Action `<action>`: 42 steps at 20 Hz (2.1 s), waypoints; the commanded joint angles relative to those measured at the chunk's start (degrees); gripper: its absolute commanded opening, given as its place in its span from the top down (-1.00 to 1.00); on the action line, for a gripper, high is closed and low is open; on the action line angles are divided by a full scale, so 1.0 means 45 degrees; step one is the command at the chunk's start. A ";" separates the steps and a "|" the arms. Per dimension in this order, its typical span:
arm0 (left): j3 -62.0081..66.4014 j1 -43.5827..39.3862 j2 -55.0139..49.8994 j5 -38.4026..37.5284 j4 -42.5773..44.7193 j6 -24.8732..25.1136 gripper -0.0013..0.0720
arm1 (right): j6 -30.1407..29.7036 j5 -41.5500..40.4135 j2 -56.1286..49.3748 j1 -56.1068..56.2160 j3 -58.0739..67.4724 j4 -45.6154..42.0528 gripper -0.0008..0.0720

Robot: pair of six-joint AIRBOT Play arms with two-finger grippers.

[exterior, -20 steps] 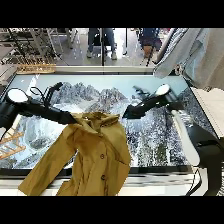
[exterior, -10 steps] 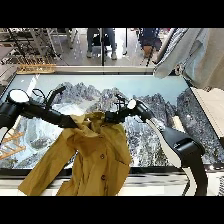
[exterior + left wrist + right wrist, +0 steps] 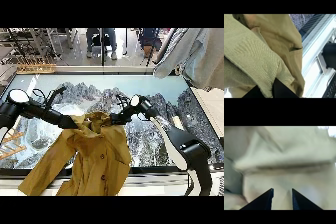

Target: Fold the clothes and pants, and hang the long-sleeved shirts on hangers.

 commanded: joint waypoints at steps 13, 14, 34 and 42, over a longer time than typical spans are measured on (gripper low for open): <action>-0.0005 0.0010 -0.0005 -0.0005 -0.0005 -0.0019 0.91 | 0.2336 -0.4537 -0.0549 -0.0321 -0.1608 0.2307 0.25; -0.0005 0.0010 -0.0005 -0.0005 -0.0005 -0.0019 0.90 | 0.2701 -0.4595 -0.0554 -0.0282 -0.1608 0.2011 0.40; 0.5464 0.2924 0.2992 0.1307 -0.0918 -0.2686 0.91 | -0.1535 -0.4469 0.8718 0.0243 0.2982 -0.1243 0.91; 0.0408 0.4522 0.4357 -0.0010 0.8315 -0.4133 -0.55 | -0.1579 -0.5353 0.4187 0.3245 0.2958 -0.1574 0.91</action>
